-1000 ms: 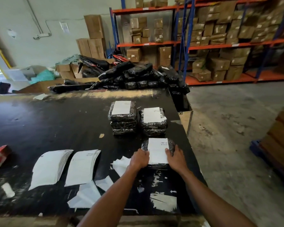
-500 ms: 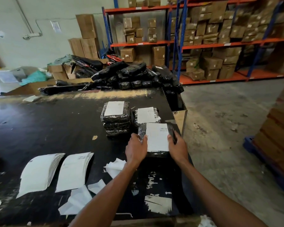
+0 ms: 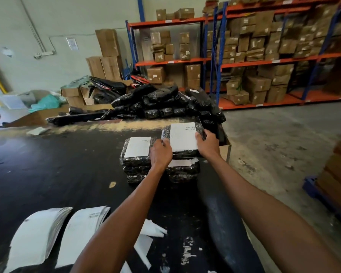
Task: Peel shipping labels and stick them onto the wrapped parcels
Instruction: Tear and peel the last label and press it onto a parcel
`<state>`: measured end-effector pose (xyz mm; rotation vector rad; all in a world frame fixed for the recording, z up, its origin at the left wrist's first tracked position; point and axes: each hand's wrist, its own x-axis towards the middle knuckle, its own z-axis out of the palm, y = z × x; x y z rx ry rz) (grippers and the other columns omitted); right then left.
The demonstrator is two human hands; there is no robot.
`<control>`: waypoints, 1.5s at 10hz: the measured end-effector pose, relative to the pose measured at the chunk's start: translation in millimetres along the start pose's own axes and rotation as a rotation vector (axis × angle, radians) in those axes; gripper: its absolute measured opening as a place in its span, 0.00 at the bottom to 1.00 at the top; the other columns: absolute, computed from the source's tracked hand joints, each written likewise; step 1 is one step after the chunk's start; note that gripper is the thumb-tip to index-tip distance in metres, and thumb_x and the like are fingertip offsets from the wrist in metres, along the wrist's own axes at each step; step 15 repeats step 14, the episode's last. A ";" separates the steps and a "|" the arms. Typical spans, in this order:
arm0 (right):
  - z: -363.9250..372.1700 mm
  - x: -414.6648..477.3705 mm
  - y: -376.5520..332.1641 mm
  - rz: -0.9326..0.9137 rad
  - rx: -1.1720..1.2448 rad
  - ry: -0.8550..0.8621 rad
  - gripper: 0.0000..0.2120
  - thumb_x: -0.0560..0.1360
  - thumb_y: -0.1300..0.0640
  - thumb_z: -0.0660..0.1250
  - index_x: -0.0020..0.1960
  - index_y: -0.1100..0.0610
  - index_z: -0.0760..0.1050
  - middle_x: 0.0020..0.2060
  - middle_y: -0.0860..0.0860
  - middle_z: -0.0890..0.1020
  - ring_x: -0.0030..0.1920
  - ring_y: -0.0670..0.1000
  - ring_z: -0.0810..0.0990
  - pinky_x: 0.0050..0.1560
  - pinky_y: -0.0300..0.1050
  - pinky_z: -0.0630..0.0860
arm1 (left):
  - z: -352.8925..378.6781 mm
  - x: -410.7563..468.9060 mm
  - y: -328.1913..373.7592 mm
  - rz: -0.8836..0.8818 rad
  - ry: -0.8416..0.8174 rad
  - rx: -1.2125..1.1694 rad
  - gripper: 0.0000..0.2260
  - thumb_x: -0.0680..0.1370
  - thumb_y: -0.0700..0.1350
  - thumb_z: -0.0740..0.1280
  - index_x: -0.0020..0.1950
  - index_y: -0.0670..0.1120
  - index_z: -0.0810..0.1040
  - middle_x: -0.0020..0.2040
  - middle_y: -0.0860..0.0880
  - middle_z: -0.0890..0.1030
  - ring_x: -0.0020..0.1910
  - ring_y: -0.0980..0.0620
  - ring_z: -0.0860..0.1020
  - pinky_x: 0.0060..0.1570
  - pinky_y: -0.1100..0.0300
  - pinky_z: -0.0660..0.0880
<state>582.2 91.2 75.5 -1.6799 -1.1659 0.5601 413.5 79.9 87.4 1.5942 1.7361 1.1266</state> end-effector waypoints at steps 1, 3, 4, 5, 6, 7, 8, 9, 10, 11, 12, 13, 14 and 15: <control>12.9 10.2 1.3 0.039 0.001 -0.018 0.28 0.82 0.45 0.62 0.77 0.58 0.66 0.73 0.56 0.72 0.74 0.59 0.69 0.74 0.54 0.66 | 4.8 13.2 -2.9 -0.037 -0.029 0.036 0.16 0.85 0.49 0.55 0.62 0.39 0.74 0.54 0.42 0.79 0.51 0.43 0.77 0.52 0.49 0.75; 47.8 28.7 31.6 0.144 -0.007 -0.085 0.28 0.82 0.45 0.62 0.78 0.56 0.66 0.74 0.56 0.72 0.74 0.59 0.69 0.74 0.54 0.66 | 24.5 35.6 -29.1 -0.111 -0.159 0.079 0.17 0.85 0.47 0.54 0.64 0.36 0.73 0.61 0.37 0.78 0.54 0.41 0.76 0.50 0.54 0.69; 56.9 23.5 47.3 0.151 -0.063 -0.110 0.28 0.84 0.45 0.56 0.81 0.52 0.58 0.76 0.58 0.68 0.76 0.61 0.65 0.74 0.58 0.62 | 41.4 30.6 -41.2 -0.057 -0.189 0.133 0.22 0.85 0.46 0.54 0.74 0.33 0.63 0.72 0.33 0.69 0.69 0.37 0.71 0.66 0.47 0.68; 63.3 26.2 51.4 0.128 -0.071 -0.124 0.28 0.84 0.43 0.55 0.81 0.51 0.57 0.78 0.58 0.64 0.77 0.61 0.62 0.75 0.59 0.60 | 50.0 28.6 -46.9 -0.041 -0.169 0.192 0.27 0.86 0.48 0.51 0.80 0.34 0.51 0.78 0.33 0.59 0.75 0.36 0.64 0.72 0.46 0.64; 61.9 28.3 54.8 0.118 -0.073 -0.146 0.29 0.84 0.42 0.55 0.82 0.51 0.56 0.78 0.59 0.63 0.77 0.62 0.63 0.75 0.59 0.61 | 51.7 29.1 -47.8 -0.027 -0.176 0.255 0.27 0.86 0.48 0.51 0.80 0.34 0.51 0.76 0.33 0.62 0.72 0.35 0.67 0.69 0.45 0.66; 53.4 31.5 54.0 0.124 -0.130 -0.271 0.32 0.83 0.38 0.52 0.83 0.49 0.49 0.80 0.58 0.59 0.78 0.62 0.60 0.76 0.60 0.58 | 46.3 36.3 -39.5 -0.091 -0.225 0.304 0.26 0.86 0.48 0.52 0.80 0.35 0.52 0.76 0.34 0.63 0.72 0.36 0.68 0.68 0.46 0.67; 40.7 31.9 51.1 0.100 -0.212 -0.360 0.33 0.83 0.36 0.48 0.83 0.49 0.45 0.81 0.56 0.58 0.80 0.61 0.57 0.78 0.59 0.56 | 38.6 44.7 -32.9 -0.116 -0.294 0.336 0.24 0.86 0.47 0.55 0.77 0.34 0.59 0.73 0.34 0.69 0.69 0.35 0.71 0.66 0.45 0.70; 25.0 28.3 48.7 0.076 -0.294 -0.422 0.36 0.82 0.33 0.47 0.83 0.51 0.47 0.81 0.54 0.55 0.81 0.59 0.55 0.79 0.58 0.53 | 20.2 52.5 -19.2 -0.183 -0.442 0.305 0.16 0.82 0.37 0.59 0.69 0.33 0.69 0.66 0.34 0.75 0.56 0.35 0.80 0.52 0.42 0.82; 13.6 16.9 49.0 0.047 -0.347 -0.453 0.37 0.81 0.31 0.46 0.83 0.51 0.46 0.82 0.53 0.54 0.81 0.58 0.55 0.79 0.61 0.53 | -0.3 44.5 -2.0 -0.162 -0.511 0.406 0.18 0.80 0.34 0.58 0.69 0.32 0.69 0.67 0.34 0.74 0.48 0.33 0.83 0.44 0.42 0.84; 4.8 1.9 46.8 -0.002 -0.384 -0.415 0.38 0.81 0.32 0.45 0.83 0.53 0.48 0.82 0.53 0.54 0.81 0.57 0.56 0.78 0.63 0.53 | -10.0 27.6 6.8 -0.010 -0.472 0.556 0.17 0.79 0.37 0.59 0.68 0.34 0.71 0.64 0.36 0.78 0.55 0.36 0.81 0.53 0.44 0.82; -4.4 -15.3 48.5 -0.060 -0.414 -0.406 0.37 0.82 0.33 0.45 0.82 0.54 0.50 0.81 0.55 0.56 0.80 0.57 0.56 0.78 0.64 0.54 | -11.3 6.2 1.3 0.188 -0.359 0.596 0.14 0.79 0.40 0.62 0.63 0.38 0.78 0.63 0.40 0.80 0.58 0.40 0.81 0.58 0.47 0.79; -14.5 -33.1 44.0 -0.123 -0.455 -0.412 0.35 0.83 0.35 0.45 0.82 0.55 0.52 0.81 0.54 0.58 0.81 0.56 0.55 0.78 0.63 0.51 | -13.4 -16.5 -6.3 0.320 -0.309 0.501 0.16 0.78 0.39 0.63 0.65 0.43 0.79 0.67 0.44 0.78 0.62 0.42 0.80 0.61 0.44 0.77; -31.3 -62.7 41.7 -0.197 -0.444 -0.411 0.33 0.84 0.38 0.47 0.82 0.56 0.54 0.81 0.53 0.57 0.81 0.55 0.53 0.79 0.58 0.49 | -16.7 -47.7 -22.2 0.452 -0.283 0.446 0.15 0.77 0.40 0.61 0.61 0.45 0.81 0.61 0.46 0.82 0.58 0.43 0.81 0.56 0.46 0.79; -31.3 -62.7 41.7 -0.197 -0.444 -0.411 0.33 0.84 0.38 0.47 0.82 0.56 0.54 0.81 0.53 0.57 0.81 0.55 0.53 0.79 0.58 0.49 | -16.7 -47.7 -22.2 0.452 -0.283 0.446 0.15 0.77 0.40 0.61 0.61 0.45 0.81 0.61 0.46 0.82 0.58 0.43 0.81 0.56 0.46 0.79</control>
